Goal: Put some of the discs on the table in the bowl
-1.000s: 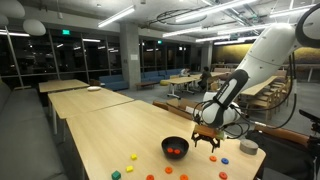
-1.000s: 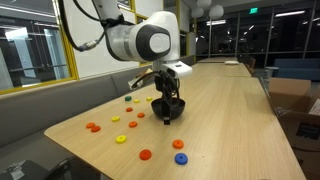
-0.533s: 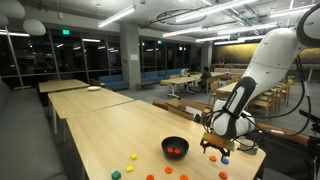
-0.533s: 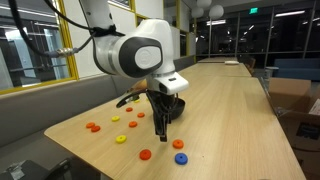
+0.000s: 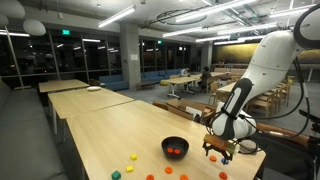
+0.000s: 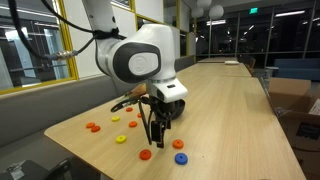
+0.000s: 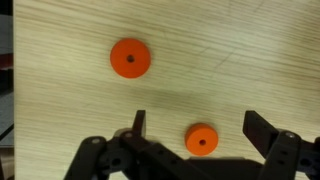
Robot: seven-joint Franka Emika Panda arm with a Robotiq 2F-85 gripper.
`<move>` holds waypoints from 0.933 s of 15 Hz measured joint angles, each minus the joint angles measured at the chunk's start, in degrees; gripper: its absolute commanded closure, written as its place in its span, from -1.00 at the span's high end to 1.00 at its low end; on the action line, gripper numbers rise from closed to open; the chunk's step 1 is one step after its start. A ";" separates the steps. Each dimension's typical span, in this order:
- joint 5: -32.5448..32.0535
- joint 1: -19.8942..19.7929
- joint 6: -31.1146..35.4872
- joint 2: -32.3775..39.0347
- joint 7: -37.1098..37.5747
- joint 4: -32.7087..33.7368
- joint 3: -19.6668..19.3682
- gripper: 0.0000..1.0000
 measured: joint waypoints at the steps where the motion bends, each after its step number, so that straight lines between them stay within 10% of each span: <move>1: 1.50 -1.17 -0.11 0.23 -1.13 0.27 1.24 1.00; 14: 6.94 -10.95 -2.18 8.57 -7.64 8.18 5.84 1.00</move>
